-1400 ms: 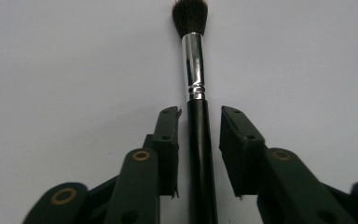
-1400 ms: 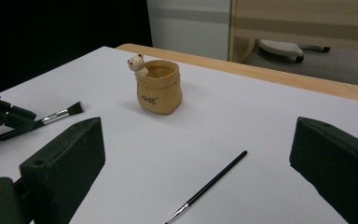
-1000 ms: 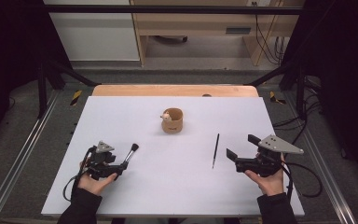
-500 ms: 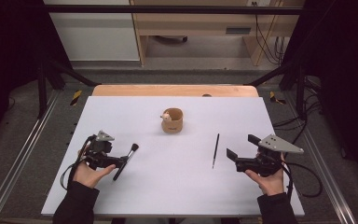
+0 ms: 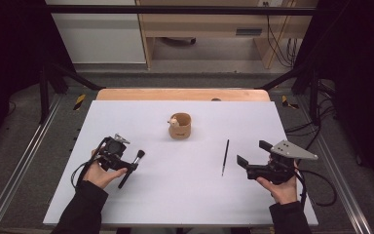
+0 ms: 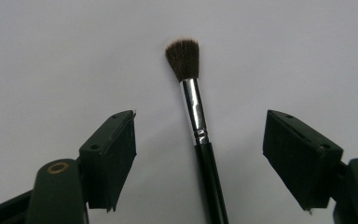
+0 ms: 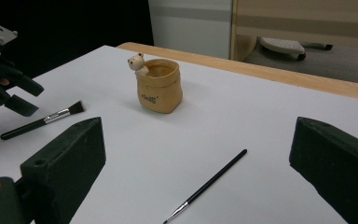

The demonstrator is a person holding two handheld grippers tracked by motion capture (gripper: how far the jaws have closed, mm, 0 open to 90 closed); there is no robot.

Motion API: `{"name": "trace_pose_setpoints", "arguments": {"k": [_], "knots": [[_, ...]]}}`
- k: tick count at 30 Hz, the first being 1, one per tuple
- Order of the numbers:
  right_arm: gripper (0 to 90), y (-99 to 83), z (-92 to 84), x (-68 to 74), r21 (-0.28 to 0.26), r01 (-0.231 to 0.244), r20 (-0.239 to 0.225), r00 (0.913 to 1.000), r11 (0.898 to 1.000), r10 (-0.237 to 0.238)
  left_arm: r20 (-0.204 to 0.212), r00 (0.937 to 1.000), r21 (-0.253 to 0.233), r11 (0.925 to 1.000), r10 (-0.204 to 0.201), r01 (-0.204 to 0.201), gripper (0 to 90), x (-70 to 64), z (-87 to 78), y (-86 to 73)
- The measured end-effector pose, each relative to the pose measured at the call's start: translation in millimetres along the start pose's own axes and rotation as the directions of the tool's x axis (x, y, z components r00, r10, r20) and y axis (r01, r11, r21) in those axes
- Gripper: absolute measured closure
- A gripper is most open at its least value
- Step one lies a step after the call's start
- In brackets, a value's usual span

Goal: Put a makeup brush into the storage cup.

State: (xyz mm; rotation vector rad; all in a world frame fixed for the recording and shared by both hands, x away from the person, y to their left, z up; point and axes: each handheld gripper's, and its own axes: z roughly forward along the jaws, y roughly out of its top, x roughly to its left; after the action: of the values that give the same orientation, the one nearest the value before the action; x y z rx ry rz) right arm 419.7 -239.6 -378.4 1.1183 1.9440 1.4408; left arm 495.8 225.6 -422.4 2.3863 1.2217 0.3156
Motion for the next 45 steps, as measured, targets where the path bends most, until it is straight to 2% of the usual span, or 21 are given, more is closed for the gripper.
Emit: {"name": "trace_pose_setpoints", "arguments": {"k": [12,20,28,39,45], "knots": [[4.0,-0.3,1.7,0.9,0.007,0.000,-0.003,1.0000,1.000,0.000,0.018,0.9998,0.071,0.9975,-0.001,0.000,37.1,0.1,16.4,6.3],[4.3,-0.4,1.9,1.3,0.014,0.001,-0.011,0.9999,1.000,-0.001,0.029,0.9996,0.126,0.9921,-0.005,0.001,49.1,-0.4,25.7,7.5],[4.3,-0.1,1.7,1.6,0.015,0.004,-0.014,0.9999,1.000,-0.004,0.036,0.9992,0.154,0.9880,-0.019,0.013,62.1,-2.1,29.6,7.0],[4.2,-0.1,2.3,2.1,0.017,0.006,-0.016,0.9999,1.000,-0.005,0.016,0.9989,0.171,0.9844,-0.043,0.040,68.7,-1.8,30.8,7.2],[4.2,0.1,2.0,2.2,0.017,0.007,-0.018,0.9998,1.000,-0.006,-0.004,0.9994,0.190,0.9812,-0.035,0.035,72.0,-3.4,31.2,8.9]]}}
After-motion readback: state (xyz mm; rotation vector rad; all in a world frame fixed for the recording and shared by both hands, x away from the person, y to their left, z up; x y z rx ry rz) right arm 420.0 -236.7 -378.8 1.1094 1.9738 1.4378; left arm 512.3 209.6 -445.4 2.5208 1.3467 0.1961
